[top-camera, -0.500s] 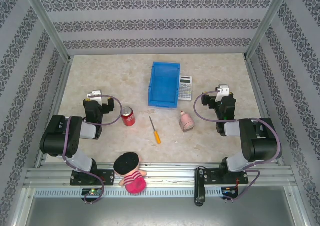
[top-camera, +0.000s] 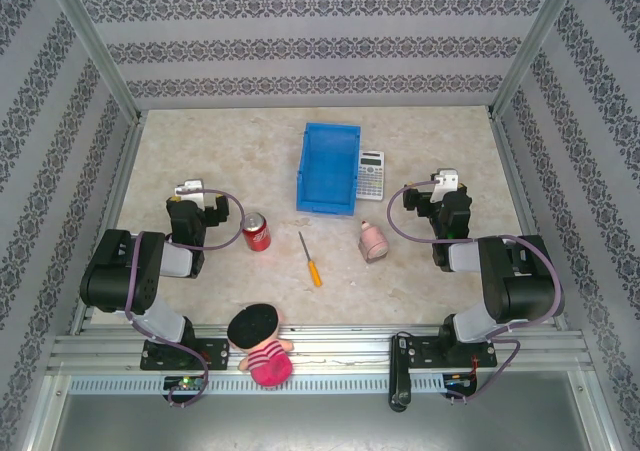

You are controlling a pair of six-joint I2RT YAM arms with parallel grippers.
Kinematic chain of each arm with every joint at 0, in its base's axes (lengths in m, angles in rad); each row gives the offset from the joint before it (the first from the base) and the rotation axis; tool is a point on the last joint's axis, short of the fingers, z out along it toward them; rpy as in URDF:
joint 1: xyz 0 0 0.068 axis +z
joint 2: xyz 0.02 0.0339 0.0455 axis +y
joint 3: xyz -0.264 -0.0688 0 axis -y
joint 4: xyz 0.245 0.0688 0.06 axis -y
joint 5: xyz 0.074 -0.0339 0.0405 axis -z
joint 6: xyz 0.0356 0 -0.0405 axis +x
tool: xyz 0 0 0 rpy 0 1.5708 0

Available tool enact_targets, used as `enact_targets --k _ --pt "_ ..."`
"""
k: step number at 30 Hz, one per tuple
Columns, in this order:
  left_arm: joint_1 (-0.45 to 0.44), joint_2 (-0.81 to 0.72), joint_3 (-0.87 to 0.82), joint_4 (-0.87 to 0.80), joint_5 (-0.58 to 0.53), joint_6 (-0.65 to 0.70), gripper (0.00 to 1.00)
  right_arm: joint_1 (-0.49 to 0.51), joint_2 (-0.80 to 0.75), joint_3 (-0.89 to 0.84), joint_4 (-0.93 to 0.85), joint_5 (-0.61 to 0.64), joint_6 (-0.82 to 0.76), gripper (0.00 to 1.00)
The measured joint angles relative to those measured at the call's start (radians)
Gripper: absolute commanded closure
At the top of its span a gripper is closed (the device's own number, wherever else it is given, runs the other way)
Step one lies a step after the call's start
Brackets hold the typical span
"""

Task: Put the screwdriver in the bin

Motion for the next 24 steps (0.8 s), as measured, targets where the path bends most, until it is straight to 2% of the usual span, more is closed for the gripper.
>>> enact_targets --k 12,24 --pt "0.0 0.0 0.0 0.0 0.002 0.0 0.01 0.0 0.0 0.0 0.0 0.0 0.0 0.02" --pt "0.005 0.0 0.032 -0.045 0.144 0.039 0.01 -0.002 0.0 0.0 0.0 0.035 0.011 0.02"
